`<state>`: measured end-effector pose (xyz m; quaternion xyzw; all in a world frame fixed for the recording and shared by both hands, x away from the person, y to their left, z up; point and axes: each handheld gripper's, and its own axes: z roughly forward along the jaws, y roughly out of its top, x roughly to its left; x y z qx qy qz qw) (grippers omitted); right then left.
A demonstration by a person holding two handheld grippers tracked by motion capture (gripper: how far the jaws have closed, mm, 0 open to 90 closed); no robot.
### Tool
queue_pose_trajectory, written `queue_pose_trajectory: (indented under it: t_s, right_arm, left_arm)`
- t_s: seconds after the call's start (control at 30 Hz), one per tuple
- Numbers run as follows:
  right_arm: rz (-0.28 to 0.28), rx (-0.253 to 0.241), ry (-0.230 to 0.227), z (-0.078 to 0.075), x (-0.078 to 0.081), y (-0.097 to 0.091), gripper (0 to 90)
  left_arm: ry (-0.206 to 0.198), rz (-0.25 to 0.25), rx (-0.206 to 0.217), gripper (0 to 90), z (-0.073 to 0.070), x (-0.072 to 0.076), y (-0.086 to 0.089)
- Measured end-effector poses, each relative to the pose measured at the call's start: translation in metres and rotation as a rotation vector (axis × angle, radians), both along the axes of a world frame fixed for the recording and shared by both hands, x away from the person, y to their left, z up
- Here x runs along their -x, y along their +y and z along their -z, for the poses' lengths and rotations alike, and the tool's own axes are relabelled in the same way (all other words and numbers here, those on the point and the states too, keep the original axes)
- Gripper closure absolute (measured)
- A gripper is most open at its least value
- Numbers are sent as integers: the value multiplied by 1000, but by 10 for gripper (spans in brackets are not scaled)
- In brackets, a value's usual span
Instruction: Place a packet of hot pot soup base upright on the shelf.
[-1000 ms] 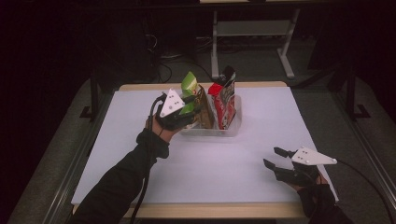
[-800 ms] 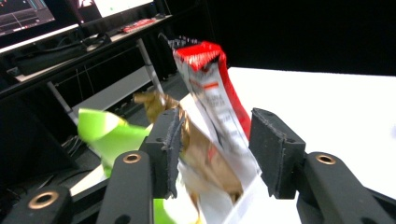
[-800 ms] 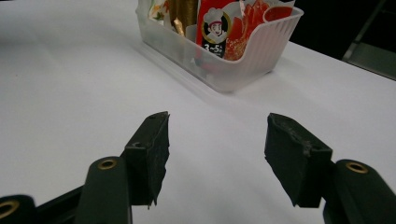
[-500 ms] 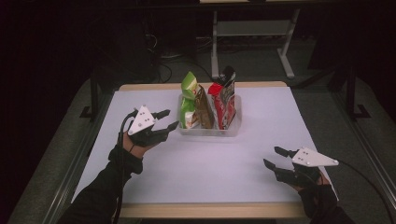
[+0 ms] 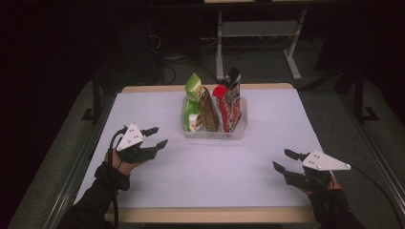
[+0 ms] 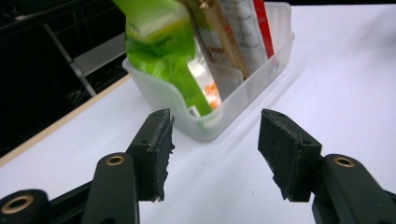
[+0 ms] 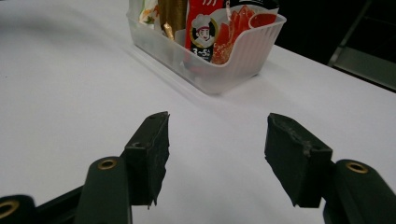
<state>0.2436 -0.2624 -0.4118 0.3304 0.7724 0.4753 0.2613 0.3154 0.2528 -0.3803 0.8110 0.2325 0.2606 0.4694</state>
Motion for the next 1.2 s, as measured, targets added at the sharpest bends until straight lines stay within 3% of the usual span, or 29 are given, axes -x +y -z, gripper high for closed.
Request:
queue_pose_trajectory:
  t_s: [0.17, 0.47, 0.8, 0.9, 0.97, 1.03, 1.1, 1.2]
  right_arm:
    - [14, 13, -9, -1, 0, -4, 384]
    - [27, 4, -36, -5, -1, -12, 343]
    - [74, -3, -28, -1, -2, -23, 270]
    - [90, -2, -24, 1, -2, -26, 260]
    - [100, -11, -25, 2, 0, -28, 256]
    - [122, -20, -33, 4, 1, -30, 238]
    - [153, 3, -40, 6, 2, -30, 207]
    - [173, -17, -36, 11, 2, -30, 161]
  left_arm:
    - [21, -6, -2, 403, 8, 7, 12]
    - [62, -43, -50, 348, 24, 19, 31]
    - [94, -97, 20, 275, 37, 30, 64]
    - [114, -127, 21, 230, 43, 33, 74]
    - [113, -141, 13, 98, 47, 37, 79]
    - [109, -149, 26, 135, 49, 42, 85]
    - [110, -163, 52, 136, 51, 47, 90]
    - [119, -181, 84, 137, 54, 53, 96]
